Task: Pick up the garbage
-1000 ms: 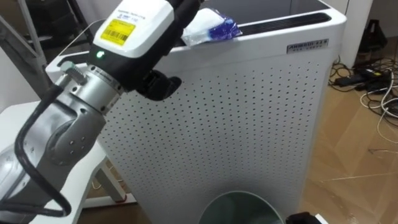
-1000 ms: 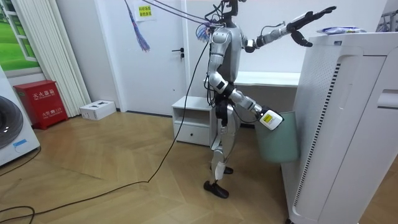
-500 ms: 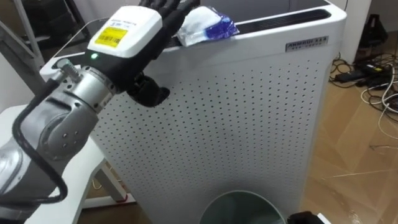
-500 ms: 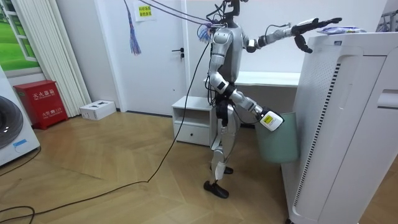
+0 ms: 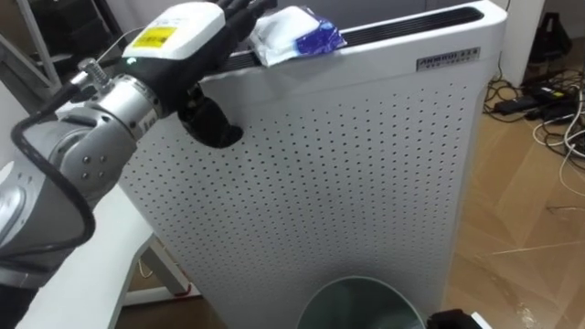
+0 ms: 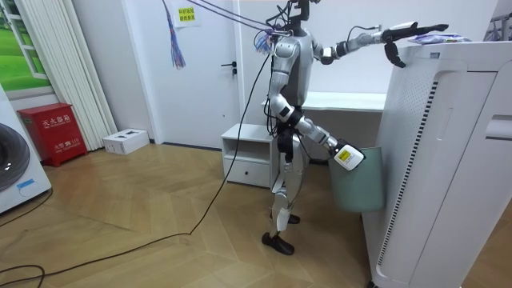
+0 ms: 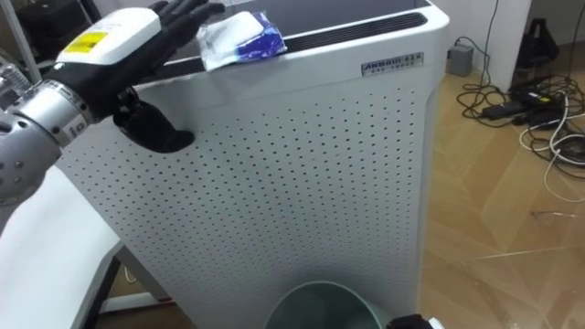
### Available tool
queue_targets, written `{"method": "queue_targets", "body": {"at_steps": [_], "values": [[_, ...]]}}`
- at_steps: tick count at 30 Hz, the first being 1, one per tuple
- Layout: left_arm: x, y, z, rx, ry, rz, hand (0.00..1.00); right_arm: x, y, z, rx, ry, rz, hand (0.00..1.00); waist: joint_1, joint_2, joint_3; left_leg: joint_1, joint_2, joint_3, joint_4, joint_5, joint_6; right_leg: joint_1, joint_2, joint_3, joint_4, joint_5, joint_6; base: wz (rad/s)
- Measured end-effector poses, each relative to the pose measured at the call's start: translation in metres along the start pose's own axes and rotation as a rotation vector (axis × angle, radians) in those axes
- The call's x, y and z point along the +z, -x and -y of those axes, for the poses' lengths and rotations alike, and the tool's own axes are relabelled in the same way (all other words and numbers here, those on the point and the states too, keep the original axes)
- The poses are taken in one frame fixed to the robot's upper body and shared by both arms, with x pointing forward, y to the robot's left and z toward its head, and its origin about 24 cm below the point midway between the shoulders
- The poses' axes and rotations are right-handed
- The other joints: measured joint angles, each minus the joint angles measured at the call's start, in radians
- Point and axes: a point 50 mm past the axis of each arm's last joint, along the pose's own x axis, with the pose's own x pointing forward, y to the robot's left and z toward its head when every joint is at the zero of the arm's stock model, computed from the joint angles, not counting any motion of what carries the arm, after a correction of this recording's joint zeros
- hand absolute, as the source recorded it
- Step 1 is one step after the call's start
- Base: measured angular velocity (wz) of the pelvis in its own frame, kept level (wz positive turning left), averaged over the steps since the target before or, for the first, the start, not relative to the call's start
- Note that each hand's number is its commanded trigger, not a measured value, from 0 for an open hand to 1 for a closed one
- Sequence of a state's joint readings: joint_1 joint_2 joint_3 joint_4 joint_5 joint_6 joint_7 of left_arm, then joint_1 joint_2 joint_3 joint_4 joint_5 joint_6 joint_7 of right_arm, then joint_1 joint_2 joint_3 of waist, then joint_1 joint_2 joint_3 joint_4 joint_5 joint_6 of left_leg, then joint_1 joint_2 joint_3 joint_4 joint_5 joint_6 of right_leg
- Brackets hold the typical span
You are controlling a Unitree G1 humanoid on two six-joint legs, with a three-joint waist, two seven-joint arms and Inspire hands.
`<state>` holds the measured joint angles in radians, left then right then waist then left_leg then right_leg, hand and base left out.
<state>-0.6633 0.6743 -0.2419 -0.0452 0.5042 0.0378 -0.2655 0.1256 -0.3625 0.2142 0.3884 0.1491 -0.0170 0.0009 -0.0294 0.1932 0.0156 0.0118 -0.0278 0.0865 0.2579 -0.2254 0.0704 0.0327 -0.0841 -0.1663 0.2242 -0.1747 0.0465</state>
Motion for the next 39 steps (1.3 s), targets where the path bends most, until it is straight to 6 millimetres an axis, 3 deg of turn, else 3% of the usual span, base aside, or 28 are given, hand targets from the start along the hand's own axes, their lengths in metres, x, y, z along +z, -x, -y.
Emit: {"method": "queue_targets", "body": {"at_steps": [25, 33, 39], "values": [[-0.002, -0.001, 0.006, -0.069, 0.0, -0.026, 0.0, -0.007, -0.002, -0.004, -0.018, -0.018, -0.044, 1.0, -0.023, -0.003, 0.0095, -0.005, -0.001, -0.004, 0.002, 0.0, 0.0, 0.0, -0.001, -0.005, 0.0, 0.0, 0.0, 0.0], [0.028, 0.0, 0.003, -0.045, -0.029, 0.11, 0.0, -0.009, -0.002, -0.006, 0.004, -0.016, -0.052, 1.0, -0.024, -0.002, 0.0096, -0.007, -0.001, -0.002, 0.001, 0.0, 0.0, -0.001, 0.0, -0.001, -0.002, 0.0, 0.0, 0.0], [0.052, -0.002, -0.014, 0.026, -0.057, 0.222, 0.0, -0.003, -0.005, -0.007, 0.005, -0.014, -0.034, 1.0, -0.021, -0.003, 0.0088, -0.017, 0.0, 0.007, 0.002, 0.0, 0.001, -0.017, 0.0, 0.007, 0.003, 0.0, 0.0, -0.03]]}}
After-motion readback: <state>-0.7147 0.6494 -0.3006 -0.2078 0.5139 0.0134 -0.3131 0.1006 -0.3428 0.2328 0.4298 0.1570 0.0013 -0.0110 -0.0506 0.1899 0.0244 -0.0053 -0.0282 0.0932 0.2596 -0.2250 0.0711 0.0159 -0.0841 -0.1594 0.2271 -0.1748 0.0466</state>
